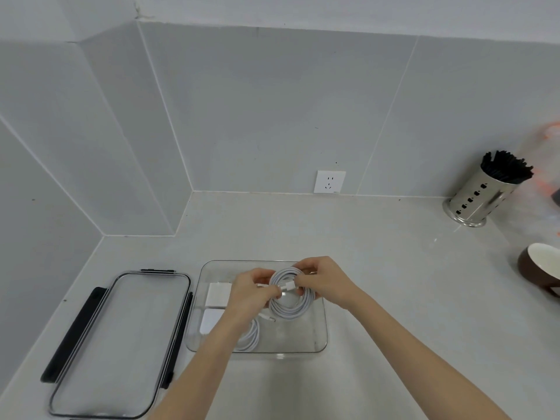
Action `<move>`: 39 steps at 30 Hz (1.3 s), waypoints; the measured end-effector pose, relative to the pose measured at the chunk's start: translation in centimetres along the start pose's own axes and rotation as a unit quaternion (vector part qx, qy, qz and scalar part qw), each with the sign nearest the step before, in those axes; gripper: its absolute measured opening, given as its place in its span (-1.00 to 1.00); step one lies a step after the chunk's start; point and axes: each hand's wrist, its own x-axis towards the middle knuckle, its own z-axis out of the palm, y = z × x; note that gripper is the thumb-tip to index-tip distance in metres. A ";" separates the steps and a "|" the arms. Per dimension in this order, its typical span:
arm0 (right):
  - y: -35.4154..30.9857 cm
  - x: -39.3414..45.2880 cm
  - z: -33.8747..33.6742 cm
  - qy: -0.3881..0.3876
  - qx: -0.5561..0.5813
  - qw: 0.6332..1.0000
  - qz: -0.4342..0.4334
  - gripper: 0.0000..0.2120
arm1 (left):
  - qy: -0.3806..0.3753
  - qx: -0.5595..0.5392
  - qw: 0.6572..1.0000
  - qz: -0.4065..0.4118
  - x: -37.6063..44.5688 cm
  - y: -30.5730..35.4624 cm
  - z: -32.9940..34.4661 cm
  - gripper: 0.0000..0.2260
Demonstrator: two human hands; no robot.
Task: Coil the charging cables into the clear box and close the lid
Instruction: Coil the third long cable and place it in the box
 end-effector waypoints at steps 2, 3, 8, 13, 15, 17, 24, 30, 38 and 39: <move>0.2 0.1 0.4 0.017 -0.070 0.997 -0.032 -0.80 | -0.004 0.004 1.000 0.002 -0.1 0.1 0.2 -0.77; 0.3 0.1 0.5 0.016 -0.090 0.995 -0.042 -0.79 | -0.005 0.005 1.000 0.005 -0.2 0.1 0.2 -0.78; 0.3 0.1 0.3 -0.008 -0.098 0.995 -0.036 -0.84 | -0.030 0.001 0.999 0.032 -0.4 0.1 -0.2 -0.90; 0.5 -0.1 0.2 -0.001 -0.058 0.998 -0.025 -0.90 | -0.037 0.038 0.997 0.060 0.1 0.0 0.2 -0.91; 0.5 -0.1 0.2 0.029 -0.030 0.999 -0.031 -0.86 | 0.002 0.069 0.994 0.085 0.3 -0.1 0.5 -0.89; 0.3 -0.1 0.3 0.054 -0.013 0.997 -0.043 -0.80 | 0.056 0.097 0.987 0.115 0.3 -0.5 0.9 -0.87; 0.9 -0.1 0.6 0.065 0.043 0.997 0.004 -0.76 | 0.070 -0.006 0.993 0.093 0.5 -1.5 0.7 -0.91; 2.2 -0.2 1.0 0.064 -0.092 0.993 0.047 -0.78 | -0.033 0.110 0.993 0.018 0.5 -3.5 -0.4 -0.77; 3.2 -0.9 3.5 0.028 -0.300 0.951 0.062 -0.93 | -0.064 0.244 0.967 0.037 0.9 -4.6 -0.8 -0.87; 3.2 -0.9 3.8 0.024 -0.327 0.942 0.070 -0.87 | -0.063 0.261 0.962 0.045 1.1 -4.6 -0.6 -0.88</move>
